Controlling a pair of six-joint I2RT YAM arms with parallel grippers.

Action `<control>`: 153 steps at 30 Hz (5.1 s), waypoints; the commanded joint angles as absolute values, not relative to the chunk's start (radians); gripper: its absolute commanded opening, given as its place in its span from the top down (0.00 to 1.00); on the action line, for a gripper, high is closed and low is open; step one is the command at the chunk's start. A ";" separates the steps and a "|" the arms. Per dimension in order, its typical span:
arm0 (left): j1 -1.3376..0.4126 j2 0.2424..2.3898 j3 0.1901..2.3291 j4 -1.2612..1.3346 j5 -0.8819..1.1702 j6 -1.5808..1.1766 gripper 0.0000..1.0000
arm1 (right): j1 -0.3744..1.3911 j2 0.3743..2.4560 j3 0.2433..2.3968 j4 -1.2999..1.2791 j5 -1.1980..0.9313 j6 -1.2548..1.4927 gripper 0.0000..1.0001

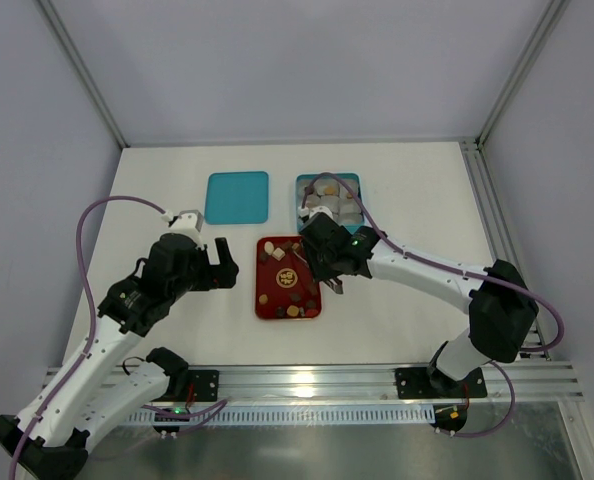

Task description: Pack the chocolate

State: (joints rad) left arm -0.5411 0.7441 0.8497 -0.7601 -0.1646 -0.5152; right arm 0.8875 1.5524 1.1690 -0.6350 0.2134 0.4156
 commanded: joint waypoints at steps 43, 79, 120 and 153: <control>-0.545 0.752 0.853 -0.747 -0.178 -0.511 0.00 | 0.668 1.411 1.353 -0.696 0.147 0.353 0.70; -0.545 0.741 0.854 -0.747 -0.181 -0.511 0.00 | 0.555 1.686 1.474 -0.661 0.199 0.353 0.54; -0.545 0.749 0.853 -0.749 -0.179 -0.511 0.00 | 0.969 1.617 1.293 -0.607 0.206 0.468 0.59; -0.545 0.742 0.851 -0.747 -0.178 -0.511 0.00 | 0.980 1.569 1.305 -0.614 0.221 0.483 0.58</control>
